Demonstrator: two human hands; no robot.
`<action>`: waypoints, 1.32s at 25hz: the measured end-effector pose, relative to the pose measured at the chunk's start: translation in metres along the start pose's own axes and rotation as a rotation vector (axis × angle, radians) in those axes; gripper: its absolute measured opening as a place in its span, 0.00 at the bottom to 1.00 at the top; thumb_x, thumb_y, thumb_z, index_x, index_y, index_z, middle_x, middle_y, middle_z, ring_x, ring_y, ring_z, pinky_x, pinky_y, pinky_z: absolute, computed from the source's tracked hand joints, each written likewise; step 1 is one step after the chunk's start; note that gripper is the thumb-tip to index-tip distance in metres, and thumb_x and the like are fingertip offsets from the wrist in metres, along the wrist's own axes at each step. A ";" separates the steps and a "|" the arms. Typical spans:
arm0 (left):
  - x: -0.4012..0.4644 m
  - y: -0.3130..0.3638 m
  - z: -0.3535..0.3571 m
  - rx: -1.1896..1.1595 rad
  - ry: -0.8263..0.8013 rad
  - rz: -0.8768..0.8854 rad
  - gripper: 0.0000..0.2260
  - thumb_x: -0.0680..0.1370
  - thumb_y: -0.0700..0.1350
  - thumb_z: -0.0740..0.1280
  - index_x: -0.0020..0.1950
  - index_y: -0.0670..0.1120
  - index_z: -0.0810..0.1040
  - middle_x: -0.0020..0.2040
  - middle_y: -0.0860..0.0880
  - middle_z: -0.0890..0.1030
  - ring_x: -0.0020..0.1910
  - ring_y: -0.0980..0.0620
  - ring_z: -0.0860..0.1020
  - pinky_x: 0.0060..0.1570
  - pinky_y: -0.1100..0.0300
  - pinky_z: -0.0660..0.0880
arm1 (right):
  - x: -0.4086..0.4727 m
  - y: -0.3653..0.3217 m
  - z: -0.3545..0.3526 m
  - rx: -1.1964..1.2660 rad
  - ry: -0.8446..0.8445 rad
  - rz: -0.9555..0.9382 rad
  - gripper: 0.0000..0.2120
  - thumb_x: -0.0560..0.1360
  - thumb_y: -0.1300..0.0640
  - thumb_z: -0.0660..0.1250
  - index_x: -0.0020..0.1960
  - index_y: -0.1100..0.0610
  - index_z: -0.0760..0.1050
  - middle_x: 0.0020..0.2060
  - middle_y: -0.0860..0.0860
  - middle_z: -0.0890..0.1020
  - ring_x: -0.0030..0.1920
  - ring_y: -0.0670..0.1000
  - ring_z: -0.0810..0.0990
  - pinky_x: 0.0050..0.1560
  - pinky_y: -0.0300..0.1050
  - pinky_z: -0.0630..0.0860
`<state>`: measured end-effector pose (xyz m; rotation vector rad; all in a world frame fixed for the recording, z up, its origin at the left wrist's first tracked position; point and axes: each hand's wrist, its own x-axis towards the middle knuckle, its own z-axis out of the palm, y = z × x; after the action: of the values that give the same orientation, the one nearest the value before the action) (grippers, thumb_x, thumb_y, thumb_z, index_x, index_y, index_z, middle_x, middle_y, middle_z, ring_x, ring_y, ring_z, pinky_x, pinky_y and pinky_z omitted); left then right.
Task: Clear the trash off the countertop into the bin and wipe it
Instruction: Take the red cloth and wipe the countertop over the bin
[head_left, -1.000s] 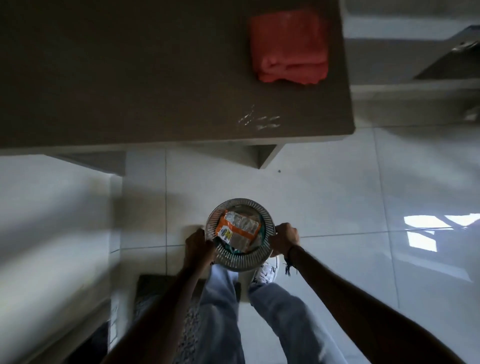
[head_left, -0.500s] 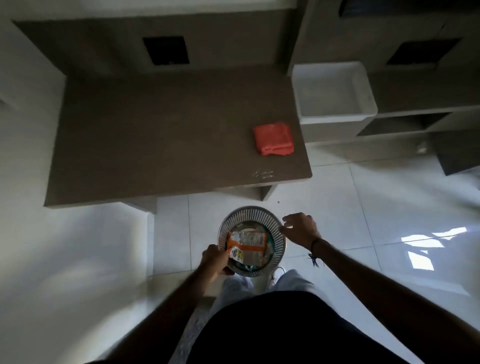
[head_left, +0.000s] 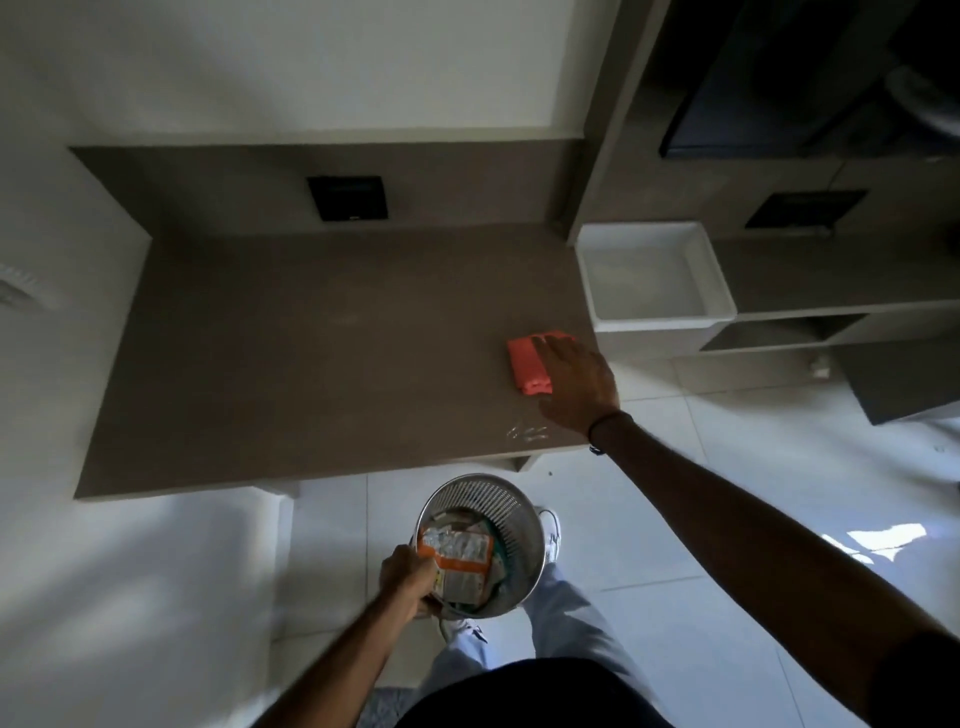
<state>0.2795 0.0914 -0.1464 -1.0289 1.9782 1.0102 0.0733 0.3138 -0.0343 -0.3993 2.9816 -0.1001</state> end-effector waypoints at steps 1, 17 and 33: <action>0.004 0.001 -0.002 -0.011 0.001 -0.007 0.20 0.81 0.50 0.64 0.61 0.33 0.79 0.59 0.33 0.84 0.54 0.36 0.86 0.55 0.44 0.84 | 0.015 0.002 0.000 -0.068 -0.097 -0.034 0.41 0.68 0.52 0.74 0.78 0.53 0.61 0.75 0.54 0.68 0.75 0.58 0.68 0.70 0.55 0.69; 0.029 0.030 -0.023 -0.111 -0.023 -0.053 0.16 0.81 0.47 0.67 0.59 0.33 0.78 0.55 0.33 0.85 0.42 0.36 0.88 0.42 0.41 0.87 | -0.025 0.023 0.046 -0.275 -0.133 -0.075 0.17 0.76 0.58 0.56 0.62 0.58 0.75 0.55 0.59 0.79 0.47 0.62 0.78 0.41 0.52 0.78; 0.016 0.039 -0.029 -0.044 -0.028 -0.052 0.16 0.81 0.45 0.68 0.61 0.34 0.76 0.58 0.32 0.83 0.43 0.34 0.87 0.39 0.40 0.86 | -0.031 -0.036 0.042 0.924 -0.699 0.140 0.19 0.74 0.61 0.72 0.64 0.53 0.75 0.58 0.51 0.80 0.57 0.52 0.80 0.55 0.44 0.80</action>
<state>0.2328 0.0762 -0.1338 -1.0791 1.9046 1.0388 0.1176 0.2855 -0.0693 -0.0685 1.9797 -1.0198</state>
